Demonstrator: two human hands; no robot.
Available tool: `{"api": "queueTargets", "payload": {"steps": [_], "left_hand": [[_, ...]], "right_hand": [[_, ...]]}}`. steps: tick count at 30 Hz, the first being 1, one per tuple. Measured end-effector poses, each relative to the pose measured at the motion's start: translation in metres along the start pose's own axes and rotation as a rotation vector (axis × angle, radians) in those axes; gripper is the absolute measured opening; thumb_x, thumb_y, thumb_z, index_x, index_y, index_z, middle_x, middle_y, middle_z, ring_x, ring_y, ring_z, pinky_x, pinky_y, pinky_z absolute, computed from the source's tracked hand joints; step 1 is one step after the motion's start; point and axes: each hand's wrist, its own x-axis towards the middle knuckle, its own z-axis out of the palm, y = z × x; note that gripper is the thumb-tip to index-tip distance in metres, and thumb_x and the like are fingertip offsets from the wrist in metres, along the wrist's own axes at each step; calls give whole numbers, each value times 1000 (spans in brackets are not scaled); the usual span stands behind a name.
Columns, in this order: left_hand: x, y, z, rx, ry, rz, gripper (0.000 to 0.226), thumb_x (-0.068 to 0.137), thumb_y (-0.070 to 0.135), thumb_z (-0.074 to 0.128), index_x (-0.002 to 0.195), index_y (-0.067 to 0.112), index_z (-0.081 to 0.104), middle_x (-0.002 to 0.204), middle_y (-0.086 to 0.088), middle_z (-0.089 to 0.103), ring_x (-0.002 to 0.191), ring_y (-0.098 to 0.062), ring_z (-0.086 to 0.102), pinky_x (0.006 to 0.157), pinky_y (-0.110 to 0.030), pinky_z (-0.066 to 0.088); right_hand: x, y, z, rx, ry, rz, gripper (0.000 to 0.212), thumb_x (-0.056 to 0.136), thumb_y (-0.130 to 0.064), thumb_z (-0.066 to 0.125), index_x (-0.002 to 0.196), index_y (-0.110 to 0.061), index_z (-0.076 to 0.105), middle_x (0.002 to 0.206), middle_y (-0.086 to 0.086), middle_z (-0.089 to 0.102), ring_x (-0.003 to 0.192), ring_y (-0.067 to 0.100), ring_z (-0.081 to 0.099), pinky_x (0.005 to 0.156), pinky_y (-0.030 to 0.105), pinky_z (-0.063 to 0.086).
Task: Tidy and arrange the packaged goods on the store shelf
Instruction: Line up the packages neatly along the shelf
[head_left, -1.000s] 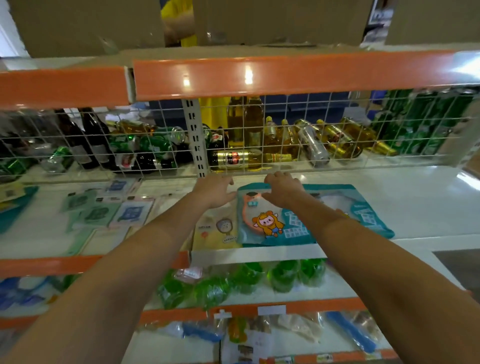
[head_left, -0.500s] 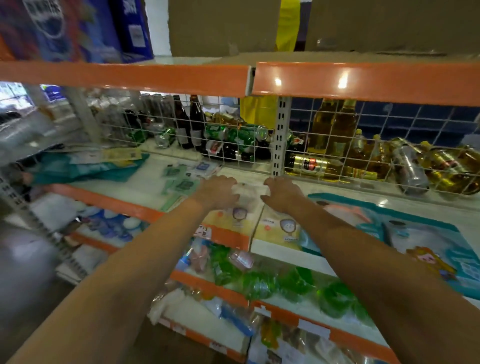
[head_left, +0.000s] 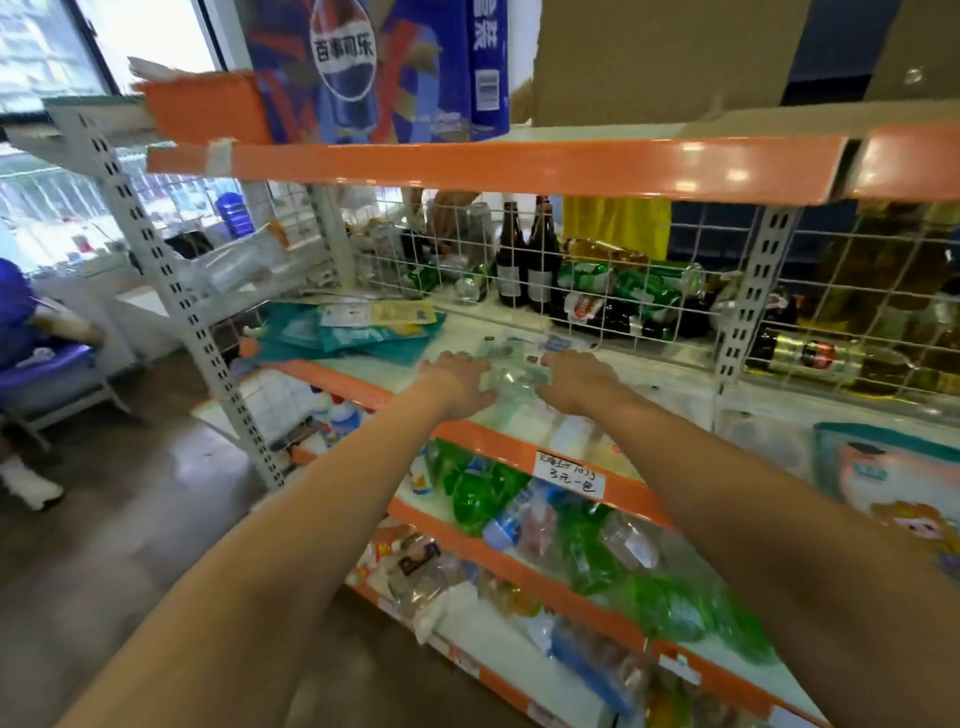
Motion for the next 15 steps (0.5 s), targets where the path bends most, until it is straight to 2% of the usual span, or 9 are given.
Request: {"api": "queueTargets", "payload": {"steps": [3, 6, 10, 15], "left_hand": [[0, -39, -2, 2, 11, -1, 59, 97, 49, 40, 148, 23, 26, 152, -7, 30, 138, -30, 28, 110, -48, 29], [0, -72, 0, -16, 46, -10, 59, 97, 47, 41, 149, 22, 26, 152, -7, 30, 139, -30, 27, 110, -48, 27], [6, -107, 10, -11, 66, -33, 59, 97, 45, 41, 149, 20, 26, 151, -9, 31, 138, -30, 28, 109, -47, 27], [23, -143, 28, -31, 97, -41, 57, 97, 44, 41, 147, 18, 30, 147, -8, 36, 135, -29, 32, 107, -44, 29]], "right_hand": [[16, -37, 3, 37, 36, -23, 54, 97, -36, 45, 146, -15, 33, 146, 13, 42, 126, 32, 48, 93, 36, 44], [29, -68, 11, 80, 59, -29, 55, 96, -38, 47, 146, -18, 34, 150, 10, 37, 135, 31, 38, 106, 42, 38], [43, -101, 29, 54, 46, -47, 50, 97, -37, 46, 141, -15, 37, 144, 11, 40, 131, 30, 40, 102, 40, 38], [74, -133, 48, 29, -5, -69, 50, 97, -35, 46, 142, -15, 36, 144, 11, 38, 132, 31, 37, 105, 44, 36]]}}
